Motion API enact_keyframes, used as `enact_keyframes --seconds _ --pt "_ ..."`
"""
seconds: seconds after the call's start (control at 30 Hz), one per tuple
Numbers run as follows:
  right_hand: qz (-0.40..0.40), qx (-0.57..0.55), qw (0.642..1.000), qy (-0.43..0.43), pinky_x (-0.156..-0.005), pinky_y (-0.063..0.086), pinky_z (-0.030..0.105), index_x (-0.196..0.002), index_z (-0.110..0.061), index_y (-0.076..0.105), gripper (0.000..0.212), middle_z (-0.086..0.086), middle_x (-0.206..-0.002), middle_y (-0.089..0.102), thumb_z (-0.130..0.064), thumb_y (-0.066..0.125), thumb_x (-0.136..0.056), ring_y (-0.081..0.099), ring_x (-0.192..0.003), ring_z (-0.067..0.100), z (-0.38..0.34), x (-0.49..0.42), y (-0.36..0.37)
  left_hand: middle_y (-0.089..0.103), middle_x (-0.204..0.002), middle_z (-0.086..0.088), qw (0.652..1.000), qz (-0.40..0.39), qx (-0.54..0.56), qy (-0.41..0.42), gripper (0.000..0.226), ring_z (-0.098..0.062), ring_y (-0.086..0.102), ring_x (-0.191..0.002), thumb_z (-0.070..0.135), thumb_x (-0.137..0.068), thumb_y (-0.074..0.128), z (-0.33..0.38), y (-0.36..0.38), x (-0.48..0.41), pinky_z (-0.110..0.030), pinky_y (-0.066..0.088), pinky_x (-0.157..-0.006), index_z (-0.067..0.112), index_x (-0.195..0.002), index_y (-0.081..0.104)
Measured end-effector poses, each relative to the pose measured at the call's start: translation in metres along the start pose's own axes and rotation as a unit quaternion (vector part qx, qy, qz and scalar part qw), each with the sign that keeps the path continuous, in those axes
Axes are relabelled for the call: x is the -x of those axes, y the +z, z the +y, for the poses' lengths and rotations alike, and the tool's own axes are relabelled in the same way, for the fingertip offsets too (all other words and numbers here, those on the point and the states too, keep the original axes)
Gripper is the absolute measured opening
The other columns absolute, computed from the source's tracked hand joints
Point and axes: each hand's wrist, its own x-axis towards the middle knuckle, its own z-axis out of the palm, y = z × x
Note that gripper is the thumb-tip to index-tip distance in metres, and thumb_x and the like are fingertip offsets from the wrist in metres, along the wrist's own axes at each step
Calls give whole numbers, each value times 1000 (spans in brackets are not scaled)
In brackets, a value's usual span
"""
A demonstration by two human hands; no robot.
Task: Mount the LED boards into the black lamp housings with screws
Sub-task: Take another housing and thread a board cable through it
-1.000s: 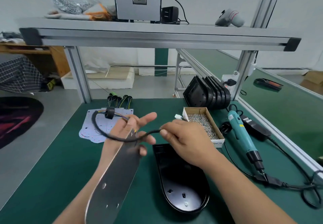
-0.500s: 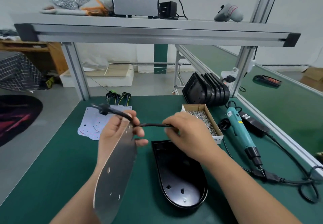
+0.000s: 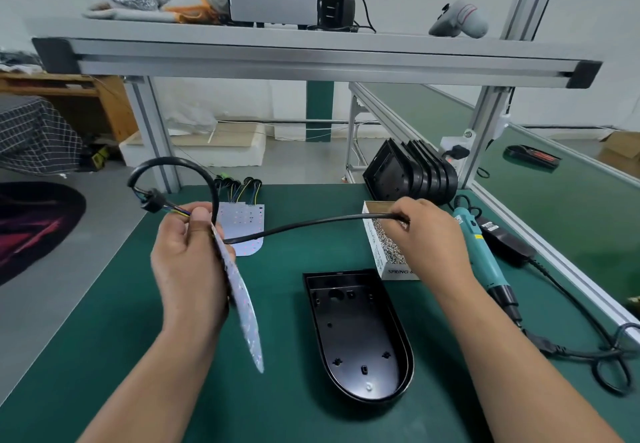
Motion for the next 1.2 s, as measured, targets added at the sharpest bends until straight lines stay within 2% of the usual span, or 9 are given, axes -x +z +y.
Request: enact_keyframes --seconds 0.07,0.13,0.23,0.27,0.37,0.57,0.77,1.0,1.2 --pt "-5 -6 1000 5 -60 43 35 -88 -31 65 12 -7 -75 60 -39 64 -97 60 -69 17 2 1 -4 60 -80 3 1000 -10 -26 -1 21 -24 51 -69 38 -104 50 -10 3 0 -46 44 -67 36 -90 65" --pt "-24 -133 990 29 -52 45 32 -80 -27 59 26 -2 -67 65 -42 61 -101 62 -58 14 -3 4 -7 61 -81 3 997 -24 -77 17 20 -22 53 -73 41 -103 49 -22 8 1 -43 46 -71 28 -97 63" --pt "-140 -399 901 93 -43 48 29 -84 -14 63 24 7 -75 75 -26 63 -105 60 -49 14 -22 12 -1 67 -83 17 985 -32 -159 52 22 1 57 -72 42 -110 46 -36 18 9 -17 45 -70 31 -100 61" --pt "-184 -440 873 98 -43 48 28 -88 -9 63 20 10 -77 75 -18 63 -105 58 -50 14 -26 15 4 67 -86 20 981 -40 -180 57 22 4 58 -74 42 -112 44 -40 21 12 -9 42 -67 33 -100 60" --pt "-275 -493 819 104 -49 54 26 -96 -5 61 8 17 -83 76 -2 62 -104 64 -56 17 -30 23 15 66 -85 13 972 -76 -217 50 23 4 56 -73 45 -112 42 -49 30 18 -6 42 -65 35 -98 57" --pt "-267 -395 877 64 -61 61 39 -94 -9 59 11 15 -85 78 -1 63 -100 71 -65 25 -24 33 24 61 -70 19 945 -163 -283 35 26 -4 51 -62 51 -109 46 -61 31 13 -23 45 -62 34 -94 59" --pt "-217 -296 930 14 -64 61 37 -87 -25 60 19 3 -72 72 -12 66 -99 70 -61 16 -23 36 27 45 -58 6 900 -248 -357 -17 48 -11 39 -53 51 -103 58 -69 34 24 -33 34 -55 9 -80 58" --pt "-246 -306 919 -18 -64 59 25 -90 -20 65 13 5 -76 74 -13 72 -97 72 -64 12 -22 36 25 63 -79 -13 906 -272 -315 -76 31 -14 46 -68 41 -96 67 -57 33 28 -34 40 -67 10 -92 69" --pt "-247 -319 915 -28 -69 62 32 -92 -18 65 11 4 -76 74 -10 69 -98 71 -66 18 -21 35 24 33 -64 0 875 -321 -356 -58 35 -17 25 -62 31 -96 60 -50 40 25 -31 25 -55 4 -77 45"
